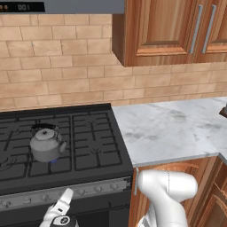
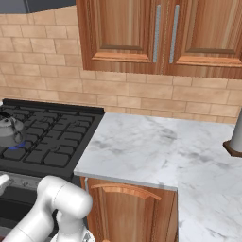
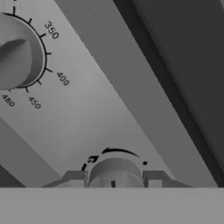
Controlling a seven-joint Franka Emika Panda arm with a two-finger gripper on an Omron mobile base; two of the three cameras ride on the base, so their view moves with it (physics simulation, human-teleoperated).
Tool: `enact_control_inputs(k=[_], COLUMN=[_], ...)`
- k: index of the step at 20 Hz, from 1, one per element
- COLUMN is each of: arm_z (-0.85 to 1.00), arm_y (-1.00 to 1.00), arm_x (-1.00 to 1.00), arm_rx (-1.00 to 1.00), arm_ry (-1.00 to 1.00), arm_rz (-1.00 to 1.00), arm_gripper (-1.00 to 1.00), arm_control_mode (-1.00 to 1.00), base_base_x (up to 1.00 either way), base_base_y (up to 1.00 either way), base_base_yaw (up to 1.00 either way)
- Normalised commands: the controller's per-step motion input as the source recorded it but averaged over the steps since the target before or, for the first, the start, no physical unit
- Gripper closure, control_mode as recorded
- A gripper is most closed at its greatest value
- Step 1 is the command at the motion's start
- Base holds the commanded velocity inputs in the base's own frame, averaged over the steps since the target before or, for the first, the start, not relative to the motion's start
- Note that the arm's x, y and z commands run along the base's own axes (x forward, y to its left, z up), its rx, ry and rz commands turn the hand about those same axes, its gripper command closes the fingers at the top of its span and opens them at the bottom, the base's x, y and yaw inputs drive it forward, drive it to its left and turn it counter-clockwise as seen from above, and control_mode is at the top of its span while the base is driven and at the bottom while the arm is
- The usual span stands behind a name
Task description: The kettle is done boiling. Turn off the stove, then wait for 300 timesteps before moving the kettle to the dining table.
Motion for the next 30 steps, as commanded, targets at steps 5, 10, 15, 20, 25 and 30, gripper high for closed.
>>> enact_control_inputs(k=[5,10,15,20,25,30], arm_z=[-0.19,-0.19,-0.23,-0.25,-0.17,-0.15], arm_y=[-0.08,-0.02,-0.01,0.00,0.00,-0.01], arm_x=[-0.08,0.00,0.00,0.00,0.00,-0.03], arm_rx=[0.25,0.22,0.21,0.21,0.26,0.27], arm_ry=[-0.05,-0.01,0.00,0.00,0.00,-0.01], arm_rz=[0.00,-0.01,-0.01,-0.01,-0.01,0.00], arm_gripper=[1.00,1.00,1.00,1.00,1.00,1.00], arm_control_mode=[-1.00,-1.00,-1.00,-1.00,-1.00,-1.00], base_base_x=[0.00,0.00,0.00,0.00,0.00,0.00], base_base_y=[0.00,0.00,0.00,0.00,0.00,0.00], base_base_yaw=[0.00,0.00,0.00,0.00,0.00,0.00])
